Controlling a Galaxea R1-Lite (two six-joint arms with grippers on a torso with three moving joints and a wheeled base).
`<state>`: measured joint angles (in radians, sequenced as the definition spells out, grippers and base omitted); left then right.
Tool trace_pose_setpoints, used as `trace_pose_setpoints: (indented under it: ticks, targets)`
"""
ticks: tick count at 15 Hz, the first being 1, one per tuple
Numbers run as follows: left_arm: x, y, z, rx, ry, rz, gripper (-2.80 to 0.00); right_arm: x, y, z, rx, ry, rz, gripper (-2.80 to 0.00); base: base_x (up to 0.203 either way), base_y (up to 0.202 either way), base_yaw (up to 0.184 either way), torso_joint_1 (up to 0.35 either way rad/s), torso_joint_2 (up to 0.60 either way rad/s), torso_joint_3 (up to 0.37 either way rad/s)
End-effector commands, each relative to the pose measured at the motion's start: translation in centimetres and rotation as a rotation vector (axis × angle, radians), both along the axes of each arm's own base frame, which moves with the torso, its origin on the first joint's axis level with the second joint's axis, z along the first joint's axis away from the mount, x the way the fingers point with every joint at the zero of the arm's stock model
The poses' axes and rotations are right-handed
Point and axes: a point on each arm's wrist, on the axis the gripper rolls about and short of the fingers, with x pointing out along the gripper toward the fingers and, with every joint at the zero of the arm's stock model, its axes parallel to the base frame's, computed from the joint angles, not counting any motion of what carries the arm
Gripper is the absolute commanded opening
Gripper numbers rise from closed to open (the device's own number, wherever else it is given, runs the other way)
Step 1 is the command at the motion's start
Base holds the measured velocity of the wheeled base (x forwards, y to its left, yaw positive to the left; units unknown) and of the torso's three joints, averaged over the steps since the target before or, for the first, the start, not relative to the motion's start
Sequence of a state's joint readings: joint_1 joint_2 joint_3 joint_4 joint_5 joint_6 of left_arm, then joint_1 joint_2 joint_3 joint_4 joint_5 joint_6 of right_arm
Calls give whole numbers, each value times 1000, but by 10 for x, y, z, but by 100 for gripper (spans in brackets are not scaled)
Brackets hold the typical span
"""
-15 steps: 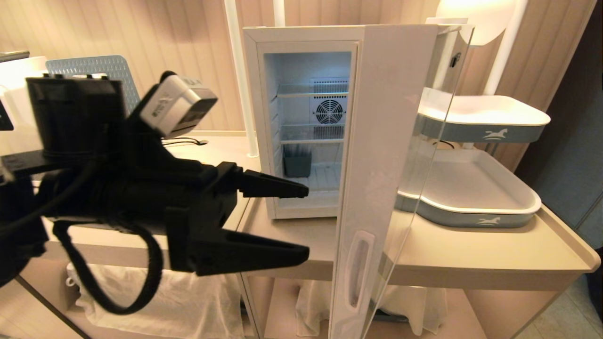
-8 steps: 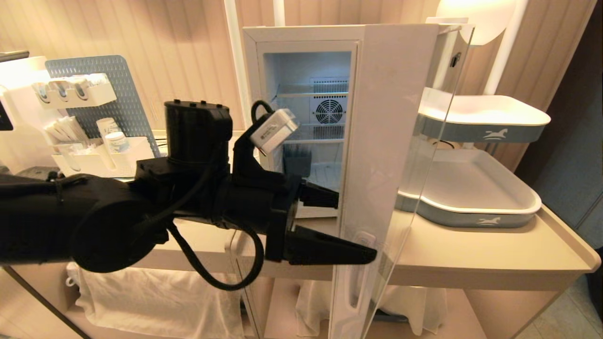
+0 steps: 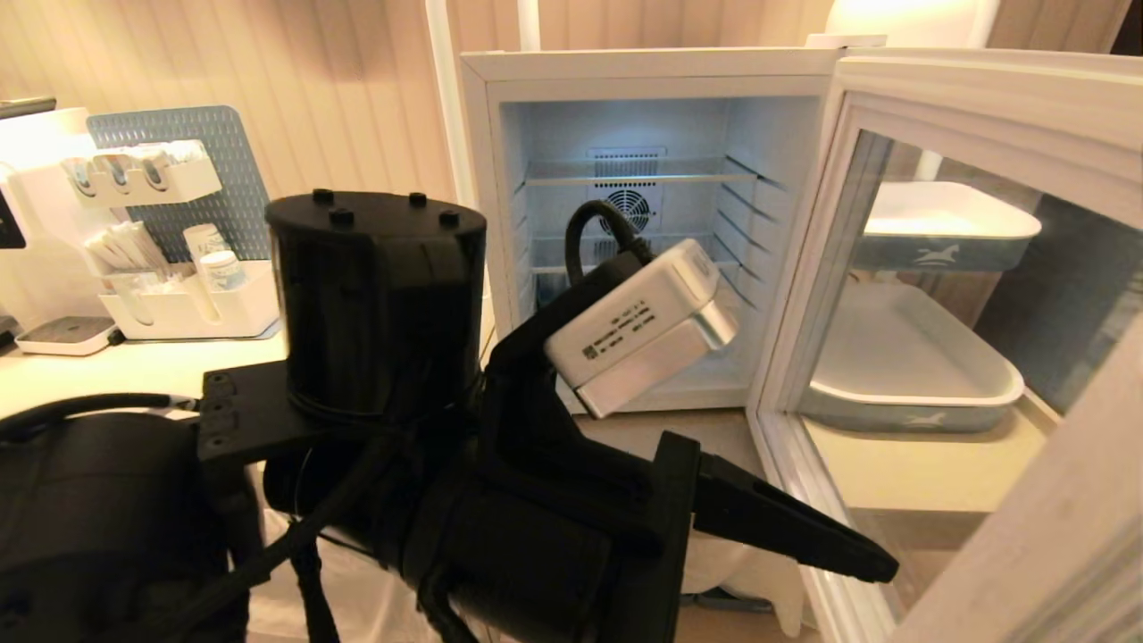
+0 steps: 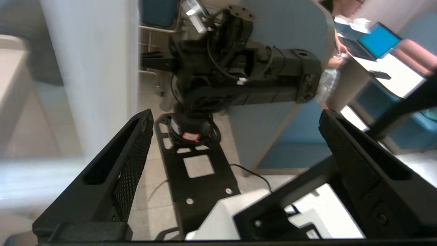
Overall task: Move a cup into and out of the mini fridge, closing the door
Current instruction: Open the freezer door
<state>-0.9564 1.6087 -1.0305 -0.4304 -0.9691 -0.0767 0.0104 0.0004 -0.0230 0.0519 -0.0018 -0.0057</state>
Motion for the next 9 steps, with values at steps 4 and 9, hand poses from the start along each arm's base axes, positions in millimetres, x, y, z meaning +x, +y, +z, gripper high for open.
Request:
trace_pose_setpoints:
  ticks: [4, 9]
  targets:
    - [50, 49, 9, 21, 53, 496, 0, 0, 0, 0, 0, 1, 1, -280, 0, 0, 0, 0, 0, 0]
    - [46, 167, 41, 17, 82, 1220, -280, 0, 0, 0, 0, 3, 1, -280, 0, 0, 0, 0, 0, 0]
